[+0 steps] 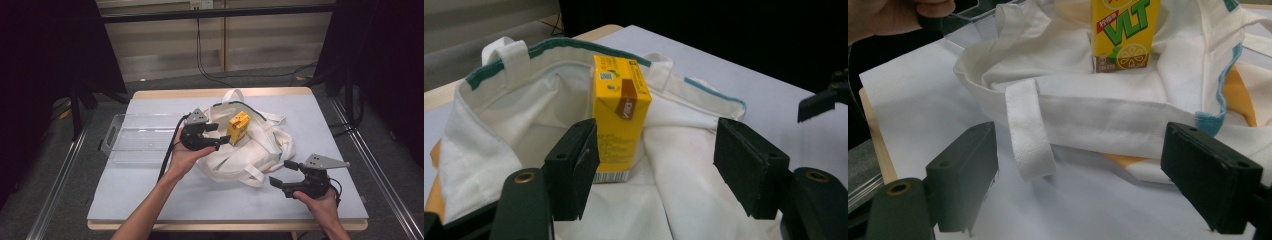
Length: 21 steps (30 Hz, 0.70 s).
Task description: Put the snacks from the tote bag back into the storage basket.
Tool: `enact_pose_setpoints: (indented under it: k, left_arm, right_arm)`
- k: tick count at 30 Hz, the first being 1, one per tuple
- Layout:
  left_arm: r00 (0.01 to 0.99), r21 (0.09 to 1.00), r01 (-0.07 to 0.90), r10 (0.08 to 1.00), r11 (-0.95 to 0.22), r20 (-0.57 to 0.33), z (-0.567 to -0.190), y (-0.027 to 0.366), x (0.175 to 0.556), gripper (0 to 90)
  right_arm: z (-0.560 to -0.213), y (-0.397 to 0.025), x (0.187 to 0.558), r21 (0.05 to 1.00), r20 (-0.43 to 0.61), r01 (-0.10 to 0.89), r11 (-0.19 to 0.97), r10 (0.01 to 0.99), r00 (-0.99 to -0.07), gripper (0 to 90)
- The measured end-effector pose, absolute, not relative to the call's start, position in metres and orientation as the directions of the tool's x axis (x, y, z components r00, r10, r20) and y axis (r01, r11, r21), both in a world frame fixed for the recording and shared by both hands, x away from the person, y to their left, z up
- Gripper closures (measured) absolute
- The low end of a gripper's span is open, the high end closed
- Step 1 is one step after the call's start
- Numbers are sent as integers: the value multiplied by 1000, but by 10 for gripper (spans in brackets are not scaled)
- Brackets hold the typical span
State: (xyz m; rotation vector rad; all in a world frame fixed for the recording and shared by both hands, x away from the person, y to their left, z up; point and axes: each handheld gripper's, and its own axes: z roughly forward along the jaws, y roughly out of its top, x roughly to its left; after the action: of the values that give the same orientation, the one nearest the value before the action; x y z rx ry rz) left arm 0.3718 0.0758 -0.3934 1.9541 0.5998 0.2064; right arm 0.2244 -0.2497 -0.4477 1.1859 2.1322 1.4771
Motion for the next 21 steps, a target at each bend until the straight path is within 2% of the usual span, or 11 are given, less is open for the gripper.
enact_pose_setpoints:
  k: [7,16,21]
  left_arm:
    - [847,880,308,525,-361,-82,-389,62,379,298]
    - [836,870,324,544,-371,-79,-395,48,390,235]
    - [831,868,321,553,-380,-65,-396,39,396,227]
  right_arm:
    - [-447,-249,224,882,204,451,140,749,-630,148]
    - [-446,-249,224,885,205,446,133,748,-631,148]
    - [-446,-250,224,884,201,446,142,745,-636,148]
